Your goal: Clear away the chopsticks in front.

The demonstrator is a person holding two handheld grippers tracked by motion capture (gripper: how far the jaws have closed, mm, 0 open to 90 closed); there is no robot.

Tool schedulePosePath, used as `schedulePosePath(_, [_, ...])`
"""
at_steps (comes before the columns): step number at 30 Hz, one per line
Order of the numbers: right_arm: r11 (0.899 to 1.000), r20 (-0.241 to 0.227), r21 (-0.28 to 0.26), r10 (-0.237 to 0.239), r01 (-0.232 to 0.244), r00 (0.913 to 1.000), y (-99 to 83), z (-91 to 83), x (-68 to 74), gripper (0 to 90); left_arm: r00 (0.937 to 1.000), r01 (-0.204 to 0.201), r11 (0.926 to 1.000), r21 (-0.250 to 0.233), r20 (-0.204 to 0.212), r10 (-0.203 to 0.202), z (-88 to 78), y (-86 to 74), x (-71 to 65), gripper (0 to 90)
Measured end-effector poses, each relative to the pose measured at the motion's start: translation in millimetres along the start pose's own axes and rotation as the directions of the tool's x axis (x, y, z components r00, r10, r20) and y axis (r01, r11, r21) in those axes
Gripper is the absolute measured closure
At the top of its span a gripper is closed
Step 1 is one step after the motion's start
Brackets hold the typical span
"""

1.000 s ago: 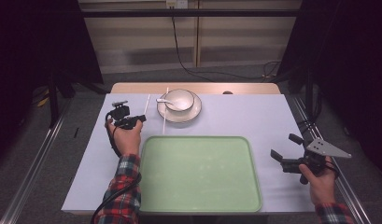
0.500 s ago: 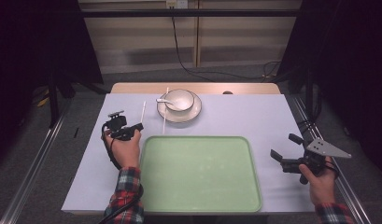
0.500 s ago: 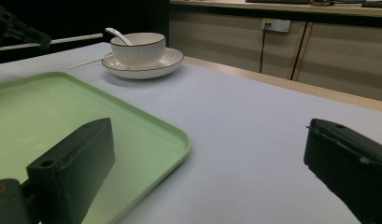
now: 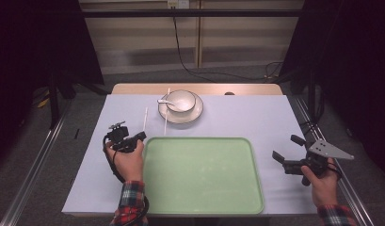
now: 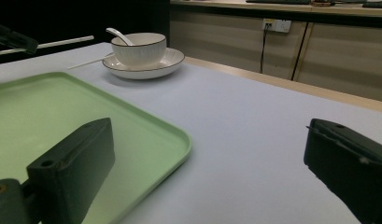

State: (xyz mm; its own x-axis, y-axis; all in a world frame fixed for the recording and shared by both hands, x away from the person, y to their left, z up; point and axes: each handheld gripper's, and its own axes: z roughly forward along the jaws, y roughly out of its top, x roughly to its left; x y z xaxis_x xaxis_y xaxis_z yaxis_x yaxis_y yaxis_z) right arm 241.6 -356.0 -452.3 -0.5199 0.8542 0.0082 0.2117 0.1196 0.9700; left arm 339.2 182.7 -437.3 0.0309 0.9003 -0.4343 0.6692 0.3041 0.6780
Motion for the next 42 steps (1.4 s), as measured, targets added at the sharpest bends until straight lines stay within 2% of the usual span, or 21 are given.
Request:
schedulePosePath(10, [1.000,-0.009,0.000,-0.006,0.006,0.9999,0.4,0.7,0.9,1.2,0.9989,0.041,0.9990,-0.020,0.025,-0.041,-10.4,-17.9,-1.4,85.5])
schedulePosePath(11, [1.000,-0.004,0.000,-0.008,0.008,1.0000,0.3,0.5,0.3,1.2,0.9996,0.021,0.9996,-0.018,0.019,-0.021,-11.8,-19.3,-1.1,85.5])
schedulePosePath(12, [1.000,-0.010,-0.002,-0.003,0.003,0.9999,0.1,0.8,0.5,1.2,0.9996,0.018,0.9997,-0.014,0.022,-0.018,-12.5,-20.8,-1.6,85.5])
schedulePosePath(13, [1.000,-0.002,0.000,-0.006,0.006,1.0000,0.1,0.5,0.2,1.2,0.9991,0.033,0.9993,-0.014,0.025,-0.033,-12.4,-22.4,-2.6,85.5])
schedulePosePath(16, [1.000,-0.003,-0.003,-0.005,0.005,1.0000,0.1,0.2,0.1,1.2,0.9993,0.022,0.9997,-0.009,0.031,-0.021,-14.3,-25.7,-2.7,85.5])
schedulePosePath(19, [1.000,-0.006,-0.002,-0.002,0.002,1.0000,0.1,0.2,0.2,1.2,0.9981,0.044,0.9990,-0.005,0.043,-0.044,-15.2,-27.6,-4.4,85.5])
schedulePosePath(20, [1.000,-0.007,-0.004,-0.002,0.002,1.0000,0.3,0.3,0.5,1.2,0.9994,0.018,0.9998,-0.008,0.029,-0.018,-18.5,-29.1,-5.2,85.4])
schedulePosePath(22, [1.000,-0.012,-0.004,-0.001,0.001,0.9999,0.5,0.1,0.8,1.2,0.9985,0.028,0.9995,-0.010,0.047,-0.028,-20.8,-30.9,-6.1,85.4])
schedulePosePath(27, [1.000,-0.014,-0.004,-0.004,0.004,0.9999,0.5,0.1,0.8,1.2,0.9997,-0.004,1.0000,-0.006,0.023,0.004,-24.5,-36.4,-8.1,85.4])
schedulePosePath(28, [1.000,-0.011,-0.004,-0.005,0.005,0.9999,0.6,-0.1,0.8,1.2,0.9997,0.008,1.0000,-0.006,0.024,-0.008,-25.0,-38.2,-8.5,85.4])
schedulePosePath(30, [1.000,-0.013,-0.003,-0.007,0.007,0.9999,0.7,-0.2,0.6,1.2,0.9998,-0.005,1.0000,-0.004,0.019,0.005,-26.4,-41.0,-9.2,85.4])
schedulePosePath(33, [1.000,-0.013,-0.005,-0.012,0.012,0.9998,0.7,0.4,0.5,1.2,0.9997,0.000,1.0000,-0.004,0.023,0.001,-30.8,-43.0,-10.1,85.4])
schedulePosePath(34, [1.000,-0.012,-0.004,-0.013,0.013,0.9998,0.8,0.2,0.6,1.2,0.9998,-0.014,0.9999,-0.006,0.017,0.014,-32.3,-43.4,-9.9,85.4])
schedulePosePath(42, [1.000,-0.013,-0.005,-0.011,0.011,0.9999,1.0,0.0,0.9,1.2,0.9990,-0.015,0.9999,0.002,0.042,0.015,-33.4,-51.4,-12.5,85.5])
